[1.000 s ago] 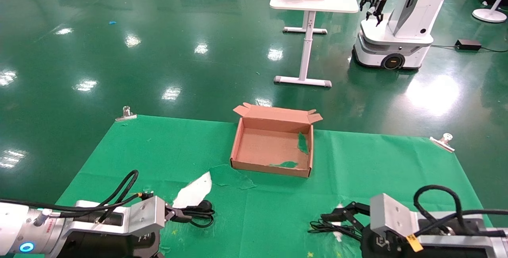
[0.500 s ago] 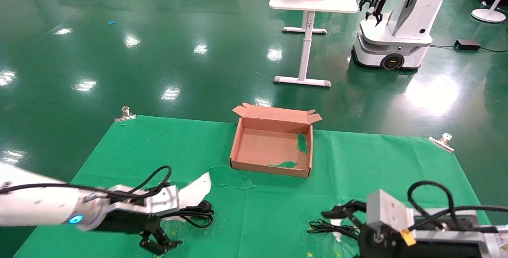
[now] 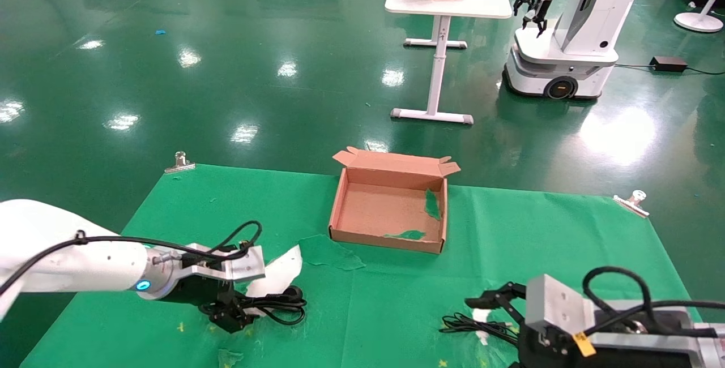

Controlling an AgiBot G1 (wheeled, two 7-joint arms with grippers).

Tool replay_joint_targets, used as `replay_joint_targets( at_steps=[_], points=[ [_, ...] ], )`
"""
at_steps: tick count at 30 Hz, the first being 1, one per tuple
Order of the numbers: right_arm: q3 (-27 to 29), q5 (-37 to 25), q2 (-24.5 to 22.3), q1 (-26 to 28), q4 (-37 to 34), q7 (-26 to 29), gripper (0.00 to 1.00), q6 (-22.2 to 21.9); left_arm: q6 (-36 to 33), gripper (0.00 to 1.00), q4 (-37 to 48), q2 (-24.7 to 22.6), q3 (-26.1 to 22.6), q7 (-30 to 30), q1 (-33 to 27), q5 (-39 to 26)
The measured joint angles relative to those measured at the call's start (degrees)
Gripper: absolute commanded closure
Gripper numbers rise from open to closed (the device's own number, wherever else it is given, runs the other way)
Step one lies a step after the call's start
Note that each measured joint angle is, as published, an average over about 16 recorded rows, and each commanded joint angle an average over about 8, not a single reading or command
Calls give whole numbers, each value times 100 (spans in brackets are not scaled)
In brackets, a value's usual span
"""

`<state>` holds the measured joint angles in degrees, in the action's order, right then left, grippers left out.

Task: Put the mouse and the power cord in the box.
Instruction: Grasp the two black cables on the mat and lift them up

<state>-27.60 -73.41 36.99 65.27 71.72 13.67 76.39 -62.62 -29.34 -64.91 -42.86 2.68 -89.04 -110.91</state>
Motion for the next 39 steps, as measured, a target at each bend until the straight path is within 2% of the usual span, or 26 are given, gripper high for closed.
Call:
replay_joint_targets(
  at_steps=[6, 12, 18, 26, 27, 29, 30, 34, 35, 37, 38, 39],
  points=[
    [-316, -881, 156, 301, 4, 86, 0, -48, 146, 0, 434, -146, 6, -277, -79, 14],
    [-717, -1915, 586, 767, -411, 135, 0, -129, 216, 0, 728, -228, 34, -477, -152, 65],
    [-1072, -2749, 1265, 1307, -1405, -87, 0, -298, 240, 0, 948, -287, 54, -636, -217, 105],
    [-1317, -3207, 2120, 1917, -3098, -735, 0, -549, 265, 1, 1174, -348, 73, -795, -284, 143],
    [-1337, -3243, 2204, 1979, -3288, -809, 0, -580, 268, 9, 1198, -354, 75, -810, -291, 146],
    [-1368, -3297, 2343, 2086, -3623, -937, 1, -632, 273, 34, 1242, -366, 78, -837, -303, 152],
    [-1380, -3316, 2400, 2131, -3763, -990, 9, -654, 276, 47, 1261, -371, 80, -849, -308, 155],
    [-1406, -3360, 2550, 2254, -4150, -1142, 59, -716, 283, 96, 1317, -386, 84, -883, -324, 163],
    [-1409, -3367, 2570, 2272, -4206, -1165, 71, -726, 285, 100, 1326, -388, 84, -888, -327, 164],
    [-1414, -3378, 2598, 2298, -4284, -1195, 96, -743, 287, 100, 1340, -392, 85, -896, -331, 166],
    [-1415, -3381, 2606, 2305, -4305, -1202, 100, -748, 288, 100, 1344, -393, 86, -898, -332, 166],
    [-1416, -3384, 2610, 2309, -4317, -1206, 100, -752, 289, 100, 1347, -394, 86, -900, -333, 167]
  ],
)
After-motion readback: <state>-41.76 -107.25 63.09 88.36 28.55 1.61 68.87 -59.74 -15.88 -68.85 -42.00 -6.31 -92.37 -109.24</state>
